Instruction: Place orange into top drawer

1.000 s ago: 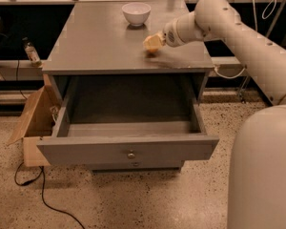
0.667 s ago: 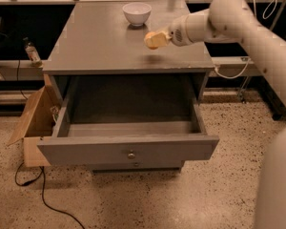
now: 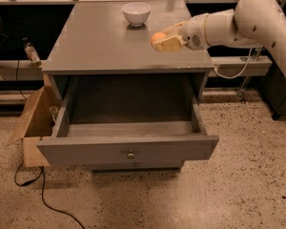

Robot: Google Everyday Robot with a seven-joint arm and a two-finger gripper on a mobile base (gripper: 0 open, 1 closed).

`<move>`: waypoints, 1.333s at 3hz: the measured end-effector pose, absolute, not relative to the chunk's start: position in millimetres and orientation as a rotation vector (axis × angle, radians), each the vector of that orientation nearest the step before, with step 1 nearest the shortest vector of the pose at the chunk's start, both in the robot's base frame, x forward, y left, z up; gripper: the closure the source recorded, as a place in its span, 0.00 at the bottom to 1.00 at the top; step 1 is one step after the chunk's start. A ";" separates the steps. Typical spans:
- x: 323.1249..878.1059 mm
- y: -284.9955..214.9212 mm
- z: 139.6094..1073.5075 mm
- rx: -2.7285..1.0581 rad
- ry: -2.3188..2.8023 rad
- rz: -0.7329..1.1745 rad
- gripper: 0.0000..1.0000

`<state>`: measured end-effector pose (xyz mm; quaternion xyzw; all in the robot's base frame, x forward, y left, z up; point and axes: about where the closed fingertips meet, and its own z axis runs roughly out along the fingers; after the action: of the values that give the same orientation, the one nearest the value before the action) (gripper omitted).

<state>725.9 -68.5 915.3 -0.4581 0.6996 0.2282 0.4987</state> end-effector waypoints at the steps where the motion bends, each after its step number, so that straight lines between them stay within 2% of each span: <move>1: 727.7 -67.0 914.4 -1.104 1.698 0.553 1.00; 2: 712.8 -56.9 899.5 -1.148 1.720 0.611 1.00; 4: 625.2 -17.2 843.6 -1.248 1.845 0.774 1.00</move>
Offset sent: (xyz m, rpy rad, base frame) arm -0.0496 0.0267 -0.0464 -0.0233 0.1670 0.1529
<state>625.2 -17.2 843.6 -0.4893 0.7232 0.3032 0.3817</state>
